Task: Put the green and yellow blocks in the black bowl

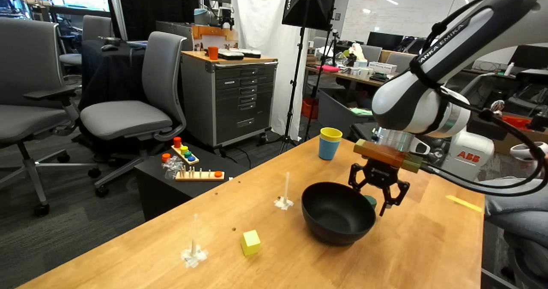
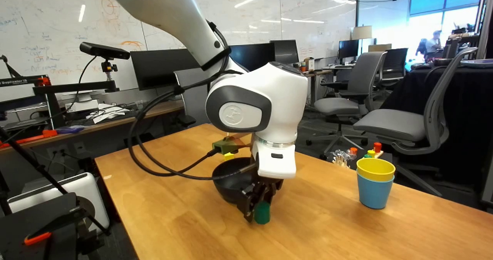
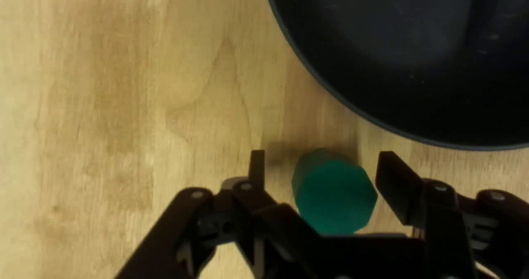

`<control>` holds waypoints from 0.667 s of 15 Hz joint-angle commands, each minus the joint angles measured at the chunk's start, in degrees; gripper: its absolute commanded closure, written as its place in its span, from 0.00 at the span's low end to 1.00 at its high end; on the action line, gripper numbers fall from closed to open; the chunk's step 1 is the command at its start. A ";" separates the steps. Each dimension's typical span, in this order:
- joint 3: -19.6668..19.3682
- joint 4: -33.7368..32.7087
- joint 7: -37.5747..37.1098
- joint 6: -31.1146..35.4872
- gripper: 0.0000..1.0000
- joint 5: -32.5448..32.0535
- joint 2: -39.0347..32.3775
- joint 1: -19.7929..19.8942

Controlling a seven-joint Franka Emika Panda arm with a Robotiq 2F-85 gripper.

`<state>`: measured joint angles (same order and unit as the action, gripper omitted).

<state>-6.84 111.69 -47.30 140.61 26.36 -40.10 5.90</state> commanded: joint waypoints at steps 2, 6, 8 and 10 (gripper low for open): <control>-0.47 -1.58 -1.25 -0.45 0.67 -0.72 -0.31 -0.47; -0.60 -1.32 -1.19 -0.25 0.81 -0.68 0.39 -0.39; -0.85 -0.28 -1.17 0.50 0.81 -0.74 1.52 -0.60; -2.11 1.44 -2.70 2.02 0.81 -1.72 3.09 -1.91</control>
<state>-7.20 110.93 -47.31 141.16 26.36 -39.98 5.90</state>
